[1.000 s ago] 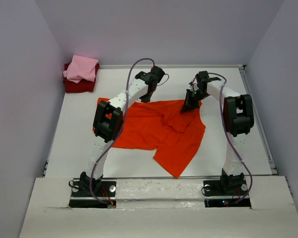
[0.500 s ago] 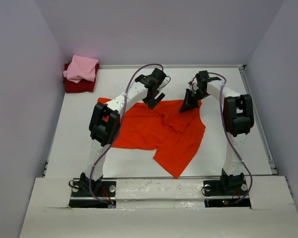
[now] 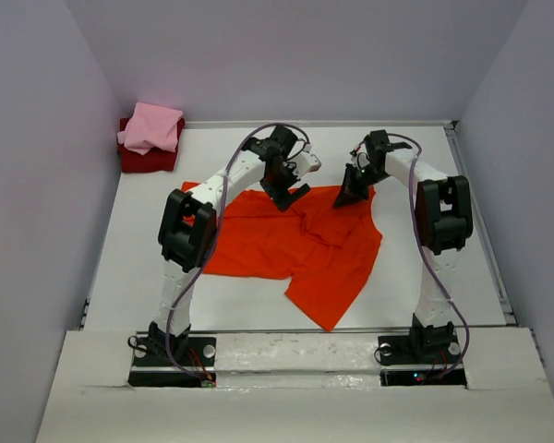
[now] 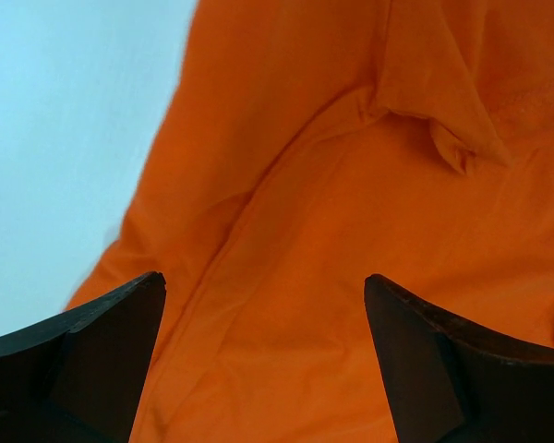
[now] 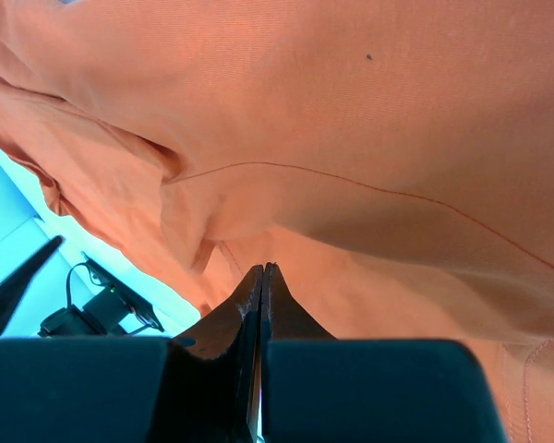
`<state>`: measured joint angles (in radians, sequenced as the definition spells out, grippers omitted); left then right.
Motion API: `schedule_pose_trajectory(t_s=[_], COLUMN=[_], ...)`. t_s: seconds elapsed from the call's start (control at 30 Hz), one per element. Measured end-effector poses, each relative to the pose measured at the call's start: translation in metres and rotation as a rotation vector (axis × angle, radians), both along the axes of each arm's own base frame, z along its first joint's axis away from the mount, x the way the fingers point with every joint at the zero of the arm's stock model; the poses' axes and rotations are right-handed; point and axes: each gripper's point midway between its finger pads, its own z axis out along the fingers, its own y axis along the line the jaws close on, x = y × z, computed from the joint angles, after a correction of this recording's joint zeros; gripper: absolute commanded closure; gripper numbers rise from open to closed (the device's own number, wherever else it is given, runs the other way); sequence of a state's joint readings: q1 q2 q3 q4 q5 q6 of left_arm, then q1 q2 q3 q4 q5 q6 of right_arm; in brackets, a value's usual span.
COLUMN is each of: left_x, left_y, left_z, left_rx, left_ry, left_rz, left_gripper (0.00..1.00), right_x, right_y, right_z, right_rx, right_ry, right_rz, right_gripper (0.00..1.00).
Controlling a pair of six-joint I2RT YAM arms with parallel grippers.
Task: Fold and stack the t-shirts
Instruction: Fold the flattened tshirt in 1/3 of the way
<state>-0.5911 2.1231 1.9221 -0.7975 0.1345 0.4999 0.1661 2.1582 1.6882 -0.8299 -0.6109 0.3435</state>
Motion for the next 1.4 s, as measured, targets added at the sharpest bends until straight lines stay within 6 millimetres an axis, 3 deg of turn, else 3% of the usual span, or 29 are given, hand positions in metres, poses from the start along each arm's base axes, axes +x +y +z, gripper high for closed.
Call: schedule_pose_trajectory(t_s=[0.1, 0.27, 0.5, 0.77, 1.0, 1.17, 1.4], left_x=[-0.009, -0.007, -0.009, -0.01, -0.006, 0.004, 0.007], left_y=[0.008, 0.01, 0.008, 0.006, 0.007, 0.003, 0.002], left_z=[-0.013, -0.013, -0.026, -0.047, -0.079, -0.075, -0.077], left_rx=[-0.008, -0.048, -0.064, -0.051, -0.011, -0.015, -0.013], left_ry=[0.067, 0.089, 0.128, 0.167, 0.206, 0.18, 0.176], left_rz=[-0.014, -0.022, -0.035, -0.038, -0.029, -0.026, -0.024], left_gripper=[0.01, 0.06, 0.21, 0.22, 0.25, 0.27, 0.42], right_x=[0.0, 0.0, 0.0, 0.001, 0.002, -0.002, -0.003], right_y=[0.0, 0.0, -0.001, -0.003, -0.005, -0.006, -0.006], right_z=[0.001, 0.002, 0.002, 0.0, 0.002, -0.002, -0.002], right_rx=[0.0, 0.0, -0.005, -0.024, -0.036, -0.039, -0.039], right_ry=[-0.003, -0.006, -0.006, -0.014, -0.024, -0.01, -0.008], right_rz=[0.0, 0.0, -0.001, 0.0, -0.004, -0.004, -0.004], right_gripper=[1.0, 1.0, 1.0, 1.0, 1.0, 1.0, 1.0])
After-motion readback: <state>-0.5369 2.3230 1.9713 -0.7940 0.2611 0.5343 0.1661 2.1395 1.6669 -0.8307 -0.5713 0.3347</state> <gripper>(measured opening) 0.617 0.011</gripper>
